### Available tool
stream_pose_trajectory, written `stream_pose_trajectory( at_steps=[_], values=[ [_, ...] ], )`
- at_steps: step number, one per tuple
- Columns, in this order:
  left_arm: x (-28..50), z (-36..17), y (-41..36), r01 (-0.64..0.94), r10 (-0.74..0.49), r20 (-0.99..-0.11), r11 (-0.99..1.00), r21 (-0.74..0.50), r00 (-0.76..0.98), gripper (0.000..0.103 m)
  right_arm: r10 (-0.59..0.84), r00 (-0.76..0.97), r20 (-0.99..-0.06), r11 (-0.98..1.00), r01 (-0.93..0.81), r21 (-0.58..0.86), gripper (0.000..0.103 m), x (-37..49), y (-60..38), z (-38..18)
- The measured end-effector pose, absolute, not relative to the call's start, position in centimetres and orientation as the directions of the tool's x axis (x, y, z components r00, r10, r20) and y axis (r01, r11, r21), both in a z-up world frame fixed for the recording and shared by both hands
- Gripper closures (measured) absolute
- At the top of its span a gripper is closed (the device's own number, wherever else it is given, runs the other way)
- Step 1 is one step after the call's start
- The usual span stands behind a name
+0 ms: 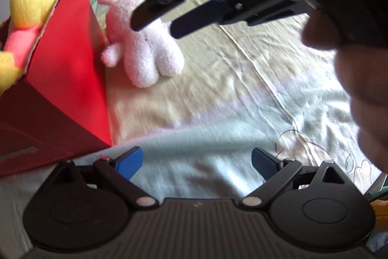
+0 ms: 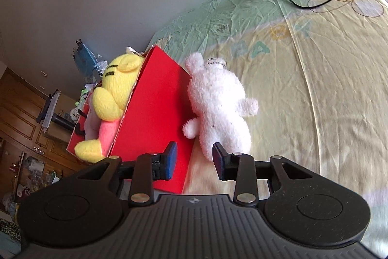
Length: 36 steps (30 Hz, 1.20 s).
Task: Organize objects
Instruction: 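Move the right gripper to the white bunny with blue checked ears, then close the right gripper around the white bunny's body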
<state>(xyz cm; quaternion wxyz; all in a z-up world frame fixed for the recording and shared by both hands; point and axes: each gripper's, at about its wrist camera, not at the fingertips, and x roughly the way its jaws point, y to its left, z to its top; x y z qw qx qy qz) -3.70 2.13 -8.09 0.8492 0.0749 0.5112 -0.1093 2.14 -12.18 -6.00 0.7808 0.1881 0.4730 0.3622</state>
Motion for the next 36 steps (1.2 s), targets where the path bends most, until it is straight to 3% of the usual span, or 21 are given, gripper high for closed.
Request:
stream_pose_trajectory(
  at_steps=[13, 18, 22, 26, 28, 30, 31, 36],
  values=[
    [-2.5, -9.2, 1.4, 0.365, -0.161, -0.847, 0.930, 0.042, 0.507, 0.007, 0.764, 0.213, -0.610, 0.642, -0.357, 0.679, 0.068, 6.9, -6.6, -8.7],
    [-1.7, -8.9, 1.0, 0.392, -0.163, -0.831, 0.917, 0.071, 0.532, 0.007, 0.763, 0.246, -0.598, 0.647, -0.305, 0.699, 0.087, 7.6, -8.4, -9.4],
    [-0.7, -8.3, 0.9, 0.402, -0.202, -0.820, 0.915, 0.038, 0.536, 0.007, 0.766, 0.284, -0.577, 0.640, -0.249, 0.727, 0.093, 8.1, -11.5, -9.4],
    [0.6, -7.7, 0.6, 0.405, -0.238, -0.804, 0.914, 0.005, 0.546, 0.007, 0.741, 0.344, -0.576, 0.659, -0.208, 0.723, 0.092, 8.2, -14.3, -9.0],
    [1.3, -7.5, 0.5, 0.401, -0.259, -0.800, 0.916, -0.025, 0.541, 0.007, 0.719, 0.372, -0.586, 0.677, -0.187, 0.712, 0.088, 8.2, -15.7, -9.1],
    [2.1, -7.0, 0.9, 0.397, -0.287, -0.799, 0.915, -0.067, 0.529, 0.007, 0.701, 0.388, -0.599, 0.693, -0.167, 0.702, 0.075, 8.2, -16.9, -9.4],
    [2.2, -7.1, 1.0, 0.404, -0.295, -0.801, 0.912, -0.073, 0.521, 0.007, 0.691, 0.394, -0.606, 0.700, -0.155, 0.697, 0.073, 8.2, -17.4, -9.6],
    [4.3, -7.3, 0.8, 0.393, -0.329, -0.792, 0.911, -0.123, 0.514, 0.007, 0.665, 0.424, -0.615, 0.712, -0.111, 0.693, 0.073, 8.0, -19.9, -10.2]
  ],
)
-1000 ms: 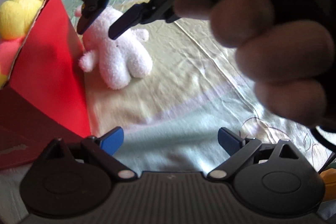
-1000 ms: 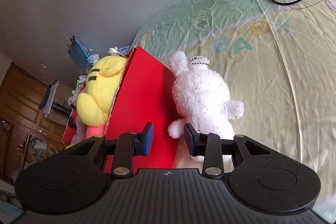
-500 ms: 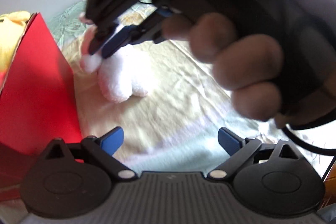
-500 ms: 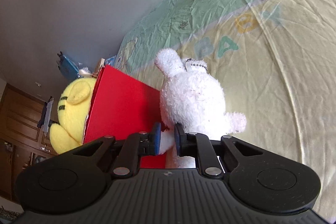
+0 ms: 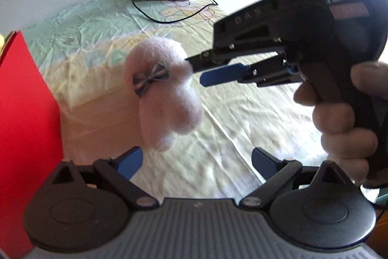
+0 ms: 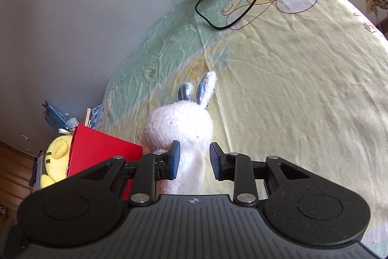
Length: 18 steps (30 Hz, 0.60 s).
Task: Organize objects
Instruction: 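Close the right gripper around the white bunny's body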
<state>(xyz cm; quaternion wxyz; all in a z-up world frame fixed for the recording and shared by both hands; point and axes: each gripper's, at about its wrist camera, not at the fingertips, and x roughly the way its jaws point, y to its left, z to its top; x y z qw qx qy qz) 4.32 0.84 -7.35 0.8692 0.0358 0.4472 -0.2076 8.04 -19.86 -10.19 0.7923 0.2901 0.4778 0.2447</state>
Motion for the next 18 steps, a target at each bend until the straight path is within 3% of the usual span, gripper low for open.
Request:
stream_pose_trajectory(
  at_steps=[7, 12, 14, 18],
  values=[
    [7.5, -7.2, 1.7, 0.337, -0.351, -0.774, 0.922, -0.189, 0.527, 0.007, 0.664, 0.446, -0.601, 0.703, -0.096, 0.705, 0.071, 8.5, -21.3, -10.2],
    [10.1, -7.6, 2.4, 0.286, -0.382, -0.771, 0.920, -0.267, 0.509, 0.007, 0.700, 0.419, -0.578, 0.665, -0.088, 0.742, 0.063, 9.1, -21.5, -10.6],
    [10.9, -8.0, 2.2, 0.269, -0.375, -0.780, 0.924, -0.272, 0.501, 0.009, 0.701, 0.411, -0.583, 0.666, -0.086, 0.741, 0.054, 9.4, -21.1, -10.9],
    [12.1, -8.7, 1.9, 0.258, -0.384, -0.791, 0.921, -0.292, 0.476, 0.017, 0.712, 0.399, -0.578, 0.658, -0.093, 0.747, 0.052, 9.6, -20.6, -11.3]
  ],
)
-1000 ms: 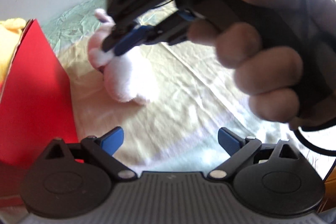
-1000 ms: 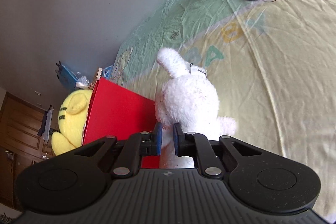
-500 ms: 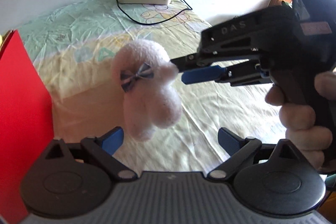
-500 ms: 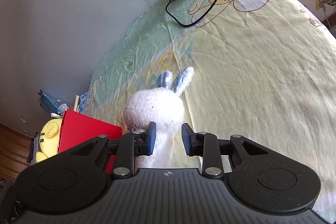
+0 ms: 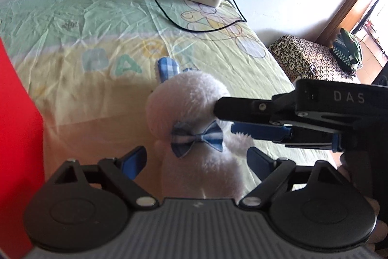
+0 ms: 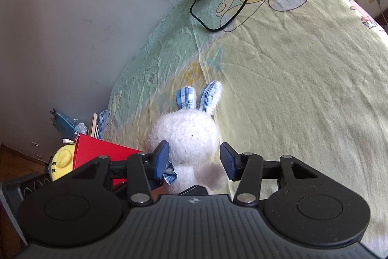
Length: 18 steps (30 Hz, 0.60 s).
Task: Organize objects
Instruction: 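Close the right gripper around the white bunny's body, then lift the white bunny off the bed with the right gripper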
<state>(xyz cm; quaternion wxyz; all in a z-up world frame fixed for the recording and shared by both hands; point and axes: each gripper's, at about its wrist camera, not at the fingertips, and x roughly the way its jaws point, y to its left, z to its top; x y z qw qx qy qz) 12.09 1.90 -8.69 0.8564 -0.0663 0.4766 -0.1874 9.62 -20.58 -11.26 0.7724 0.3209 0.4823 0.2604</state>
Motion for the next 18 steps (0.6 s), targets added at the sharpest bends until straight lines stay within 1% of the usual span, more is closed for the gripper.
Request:
stream_pose_trajectory(
  at_steps=[1, 2, 3, 4, 6, 11, 18],
  values=[
    [12.4, -8.8, 1.8, 0.253, -0.380, -0.795, 0.923, -0.291, 0.472, 0.019, 0.716, 0.393, -0.578, 0.657, -0.096, 0.748, 0.051, 9.8, -20.4, -11.4],
    [12.8, -9.0, 1.8, 0.248, -0.379, -0.799, 0.923, -0.293, 0.467, 0.020, 0.719, 0.385, -0.579, 0.655, -0.097, 0.750, 0.047, 9.9, -20.3, -11.6],
    [13.1, -9.1, 1.8, 0.243, -0.380, -0.801, 0.923, -0.298, 0.462, 0.021, 0.723, 0.378, -0.578, 0.651, -0.093, 0.753, 0.041, 10.0, -20.2, -11.9],
    [13.3, -9.2, 1.7, 0.240, -0.379, -0.805, 0.924, -0.299, 0.456, 0.024, 0.726, 0.373, -0.578, 0.647, -0.086, 0.758, 0.039, 10.2, -20.1, -12.2],
    [13.7, -9.4, 1.6, 0.240, -0.371, -0.813, 0.926, -0.290, 0.449, 0.026, 0.738, 0.366, -0.567, 0.630, -0.072, 0.773, 0.039, 10.3, -20.1, -12.6],
    [13.8, -9.3, 1.3, 0.247, -0.356, -0.823, 0.931, -0.270, 0.443, 0.028, 0.777, 0.342, -0.529, 0.571, -0.028, 0.821, 0.040, 10.5, -19.8, -13.5],
    [13.9, -9.2, 1.5, 0.240, -0.356, -0.827, 0.931, -0.274, 0.435, 0.031, 0.769, 0.368, -0.524, 0.571, -0.026, 0.820, 0.041, 10.0, -19.3, -13.5]
  ],
)
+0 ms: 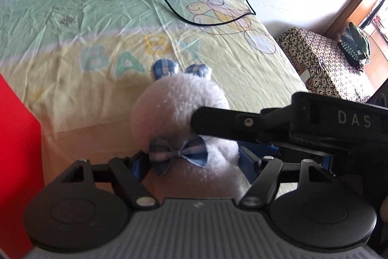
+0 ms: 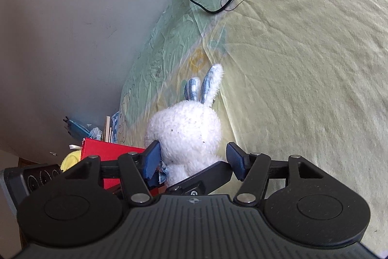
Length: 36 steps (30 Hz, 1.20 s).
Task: Organize objects
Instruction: 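Lift the white bunny off the bed with the right gripper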
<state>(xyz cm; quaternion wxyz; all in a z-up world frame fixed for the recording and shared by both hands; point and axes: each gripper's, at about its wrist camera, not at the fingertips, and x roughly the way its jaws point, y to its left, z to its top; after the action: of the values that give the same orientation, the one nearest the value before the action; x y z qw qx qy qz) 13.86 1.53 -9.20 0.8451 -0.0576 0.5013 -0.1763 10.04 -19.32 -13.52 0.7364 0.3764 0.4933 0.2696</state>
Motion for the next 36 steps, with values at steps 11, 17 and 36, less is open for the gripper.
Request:
stream_pose_trajectory(
  at_steps=[11, 17, 36],
  values=[
    [13.2, -8.4, 1.3, 0.252, -0.373, -0.820, 0.924, -0.286, 0.435, 0.035, 0.763, 0.385, -0.519, 0.575, -0.038, 0.817, 0.049, 9.2, -19.9, -13.1],
    [12.0, -8.0, 1.1, 0.260, -0.383, -0.823, 0.919, -0.295, 0.420, 0.035, 0.759, 0.384, -0.526, 0.588, -0.054, 0.807, 0.050, 8.1, -20.2, -12.7],
    [3.6, -5.6, 1.3, 0.268, -0.362, -0.830, 0.926, -0.266, 0.425, 0.036, 0.780, 0.291, -0.555, 0.609, -0.143, 0.781, 0.049, 1.7, -19.7, -10.4]
  ],
)
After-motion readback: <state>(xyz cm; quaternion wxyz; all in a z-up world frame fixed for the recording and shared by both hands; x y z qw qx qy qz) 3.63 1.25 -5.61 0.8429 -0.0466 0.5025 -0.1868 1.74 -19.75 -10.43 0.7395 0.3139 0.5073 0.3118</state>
